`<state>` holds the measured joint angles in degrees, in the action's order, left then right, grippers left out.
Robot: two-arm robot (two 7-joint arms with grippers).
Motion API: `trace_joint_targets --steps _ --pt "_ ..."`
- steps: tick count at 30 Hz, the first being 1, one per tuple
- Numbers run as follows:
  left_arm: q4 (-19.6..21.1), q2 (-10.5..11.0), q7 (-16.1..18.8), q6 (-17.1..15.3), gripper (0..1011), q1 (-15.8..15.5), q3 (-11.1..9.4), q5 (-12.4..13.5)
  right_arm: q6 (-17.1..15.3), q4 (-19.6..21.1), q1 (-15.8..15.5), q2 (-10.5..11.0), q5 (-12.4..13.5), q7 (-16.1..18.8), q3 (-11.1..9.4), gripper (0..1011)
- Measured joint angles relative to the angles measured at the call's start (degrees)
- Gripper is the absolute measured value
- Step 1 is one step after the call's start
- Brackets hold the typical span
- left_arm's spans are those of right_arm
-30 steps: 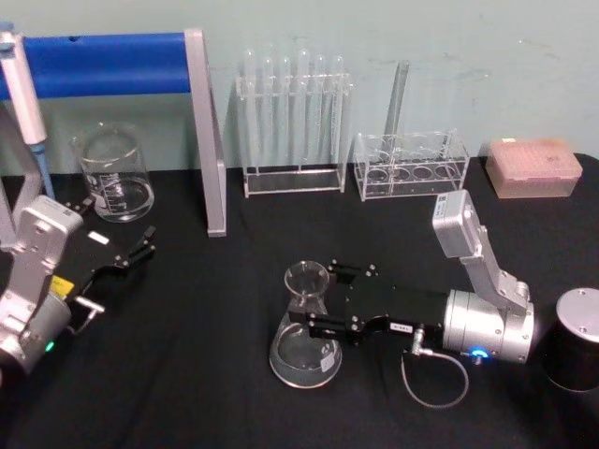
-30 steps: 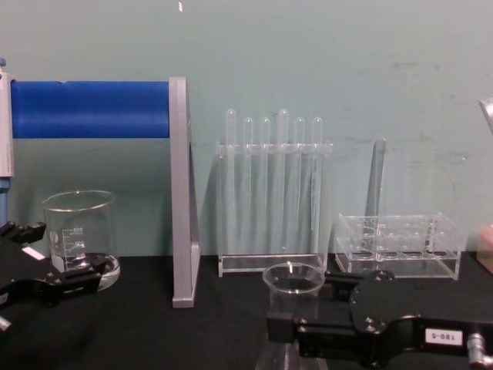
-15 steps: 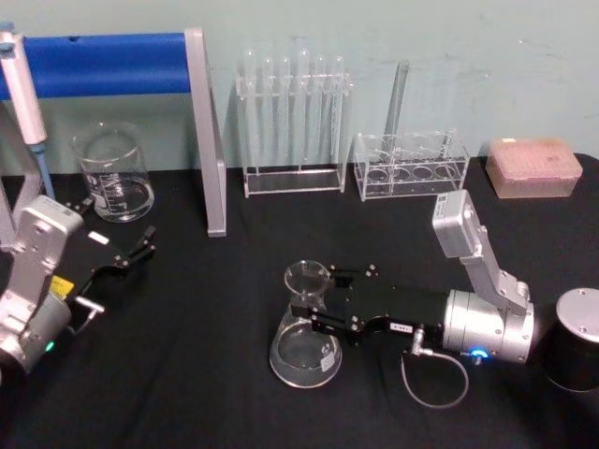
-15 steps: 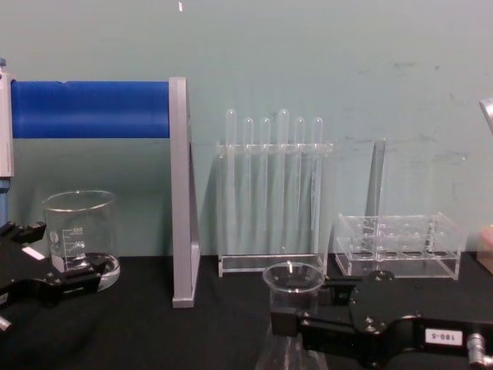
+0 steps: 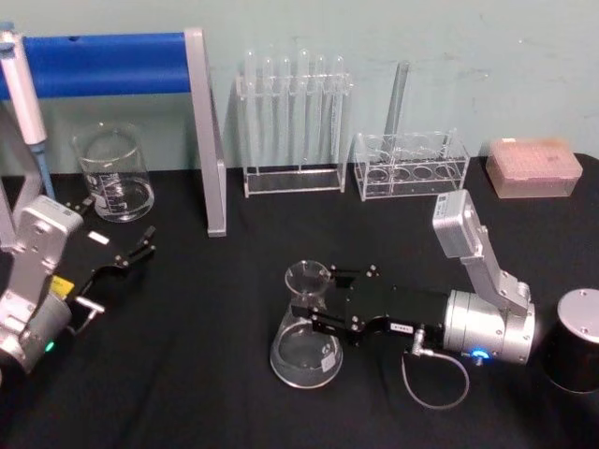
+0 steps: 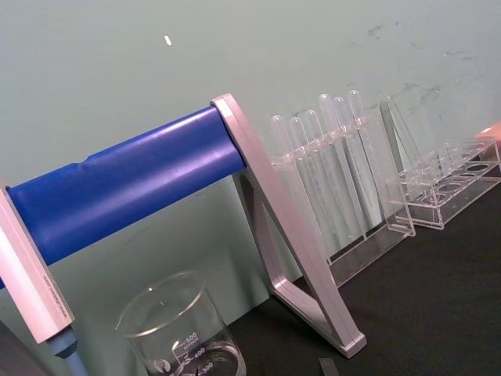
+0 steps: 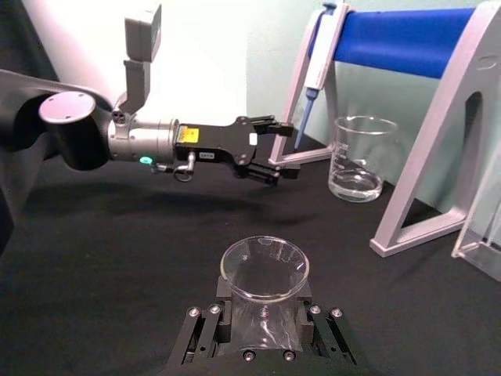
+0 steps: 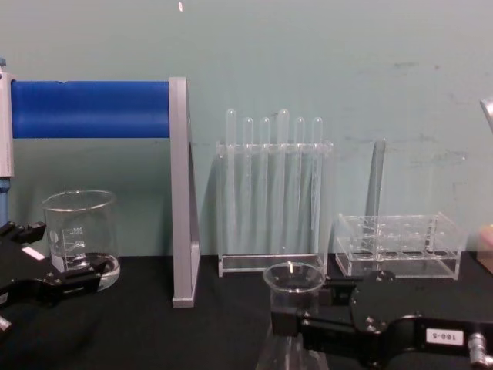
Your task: Grasp the erlenmeyer flask with one hand, shake it three times, then place it back.
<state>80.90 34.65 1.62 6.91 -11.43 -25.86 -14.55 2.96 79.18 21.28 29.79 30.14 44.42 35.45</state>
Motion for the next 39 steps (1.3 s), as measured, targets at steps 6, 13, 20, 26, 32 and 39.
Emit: trace_joint_targets --steps 6,13,20,26,32,39 --pt "0.0 0.0 0.0 0.0 1001 0.0 0.0 0.0 -0.8 3.6 -1.5 0.6 -0.3 -4.1 -1.5 448" --pt "0.0 0.0 0.0 0.0 1001 0.0 0.0 0.0 -3.7 10.5 -4.2 0.9 -0.2 -11.4 -4.8 448" --pt "0.0 0.0 0.0 0.0 1001 0.0 0.0 0.0 -6.0 17.5 -8.4 0.0 -0.5 -21.8 -10.3 448" --pt "0.0 0.0 0.0 0.0 1001 0.0 0.0 0.0 -7.4 21.1 -11.4 -1.4 -1.5 -28.8 -14.0 448" --pt "0.0 0.0 0.0 0.0 1001 0.0 0.0 0.0 -9.1 23.6 -13.8 -2.9 -3.3 -34.3 -16.2 448" --pt "0.0 0.0 0.0 0.0 1001 0.0 0.0 0.0 -9.8 24.8 -15.2 -4.2 -6.0 -37.2 -17.1 448"
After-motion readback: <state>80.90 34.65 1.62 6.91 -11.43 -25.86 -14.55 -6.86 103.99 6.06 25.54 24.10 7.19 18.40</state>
